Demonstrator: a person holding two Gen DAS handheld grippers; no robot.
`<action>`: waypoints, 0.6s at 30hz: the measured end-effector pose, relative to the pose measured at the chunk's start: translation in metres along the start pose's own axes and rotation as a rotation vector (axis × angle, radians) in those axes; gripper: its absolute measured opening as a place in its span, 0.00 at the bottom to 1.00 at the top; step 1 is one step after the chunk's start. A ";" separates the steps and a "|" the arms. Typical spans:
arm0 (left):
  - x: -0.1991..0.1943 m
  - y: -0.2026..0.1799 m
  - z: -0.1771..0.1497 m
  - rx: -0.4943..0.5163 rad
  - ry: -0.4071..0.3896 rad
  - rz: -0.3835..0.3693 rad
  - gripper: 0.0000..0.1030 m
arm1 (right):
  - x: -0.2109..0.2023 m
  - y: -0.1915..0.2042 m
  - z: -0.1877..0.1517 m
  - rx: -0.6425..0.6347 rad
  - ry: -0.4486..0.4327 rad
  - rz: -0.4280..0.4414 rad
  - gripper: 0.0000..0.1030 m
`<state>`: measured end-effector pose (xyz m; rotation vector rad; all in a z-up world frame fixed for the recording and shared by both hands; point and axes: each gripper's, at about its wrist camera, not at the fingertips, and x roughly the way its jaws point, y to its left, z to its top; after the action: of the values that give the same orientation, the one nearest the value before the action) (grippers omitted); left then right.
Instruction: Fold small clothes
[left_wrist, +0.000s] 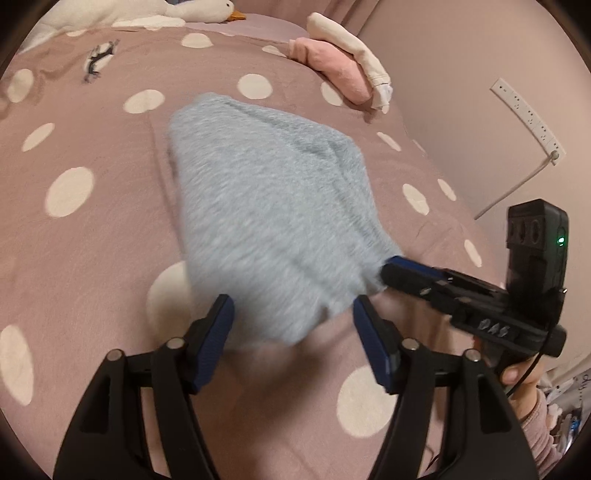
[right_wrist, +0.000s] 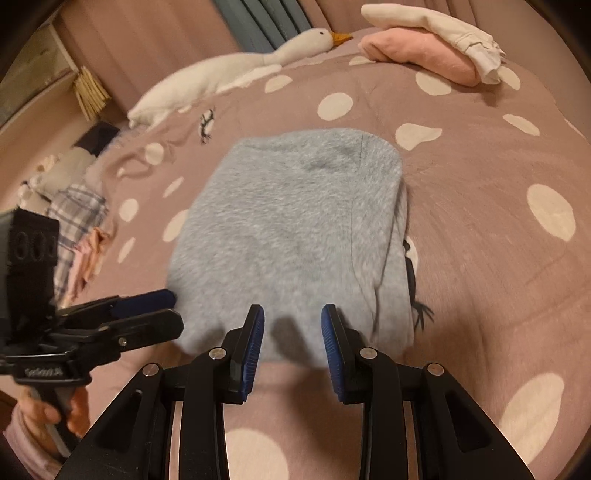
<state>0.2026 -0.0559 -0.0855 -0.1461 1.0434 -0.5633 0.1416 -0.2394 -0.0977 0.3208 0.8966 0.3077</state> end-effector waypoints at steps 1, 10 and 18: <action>-0.004 0.001 -0.004 -0.003 -0.003 0.008 0.70 | -0.003 -0.001 -0.003 0.011 -0.008 0.011 0.35; -0.033 0.015 -0.041 -0.043 -0.018 0.077 0.84 | -0.028 -0.003 -0.028 0.096 -0.059 0.092 0.53; -0.051 0.026 -0.063 -0.147 -0.034 0.028 0.99 | -0.043 -0.002 -0.041 0.150 -0.076 0.151 0.76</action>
<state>0.1398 0.0018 -0.0873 -0.2695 1.0524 -0.4575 0.0840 -0.2522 -0.0913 0.5376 0.8239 0.3662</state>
